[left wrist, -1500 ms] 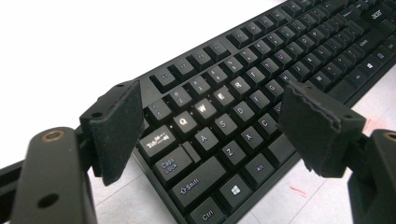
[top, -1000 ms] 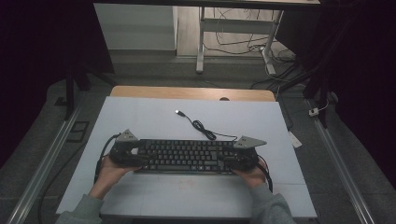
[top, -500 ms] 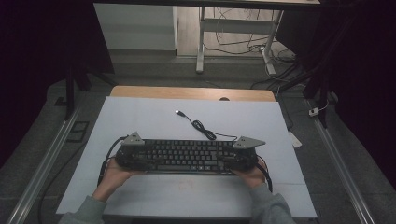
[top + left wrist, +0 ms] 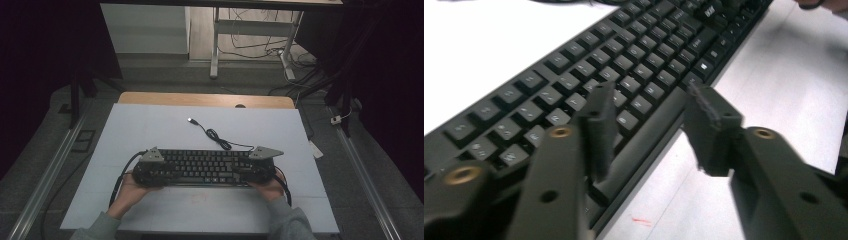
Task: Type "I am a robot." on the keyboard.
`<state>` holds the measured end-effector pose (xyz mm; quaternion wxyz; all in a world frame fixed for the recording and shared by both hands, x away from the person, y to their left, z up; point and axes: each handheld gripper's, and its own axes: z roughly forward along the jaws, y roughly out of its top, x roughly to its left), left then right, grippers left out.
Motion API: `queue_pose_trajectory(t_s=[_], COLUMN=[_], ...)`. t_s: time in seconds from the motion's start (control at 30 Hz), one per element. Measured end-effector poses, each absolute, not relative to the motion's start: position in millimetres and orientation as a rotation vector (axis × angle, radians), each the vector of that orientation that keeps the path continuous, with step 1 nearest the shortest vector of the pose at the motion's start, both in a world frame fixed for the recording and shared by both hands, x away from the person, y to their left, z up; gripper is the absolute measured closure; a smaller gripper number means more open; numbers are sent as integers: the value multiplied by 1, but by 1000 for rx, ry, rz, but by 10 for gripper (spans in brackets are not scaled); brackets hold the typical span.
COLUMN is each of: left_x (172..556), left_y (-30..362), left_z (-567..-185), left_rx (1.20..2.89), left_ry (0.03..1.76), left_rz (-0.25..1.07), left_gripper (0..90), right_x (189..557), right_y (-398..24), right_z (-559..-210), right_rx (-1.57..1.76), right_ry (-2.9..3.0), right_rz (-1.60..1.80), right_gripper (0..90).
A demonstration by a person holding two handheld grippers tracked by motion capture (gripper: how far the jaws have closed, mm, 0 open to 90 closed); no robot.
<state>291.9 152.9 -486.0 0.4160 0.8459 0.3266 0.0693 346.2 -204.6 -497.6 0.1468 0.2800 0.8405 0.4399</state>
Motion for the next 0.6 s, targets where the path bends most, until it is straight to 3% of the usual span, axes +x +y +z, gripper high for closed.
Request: queue_pose_trajectory(t_s=[0.23, 0.6], left_x=[292, 298], left_y=[144, 136], left_z=[-494, -507], left_rx=[2187, 2233], left_ry=[790, 809], left_rz=[175, 172], left_gripper=[881, 889], right_x=[347, 347], right_y=[-204, -203], right_z=[-498, -499], right_rx=[800, 794], right_ry=[2426, 2432], right_rz=[1265, 1251], right_gripper=[499, 498])
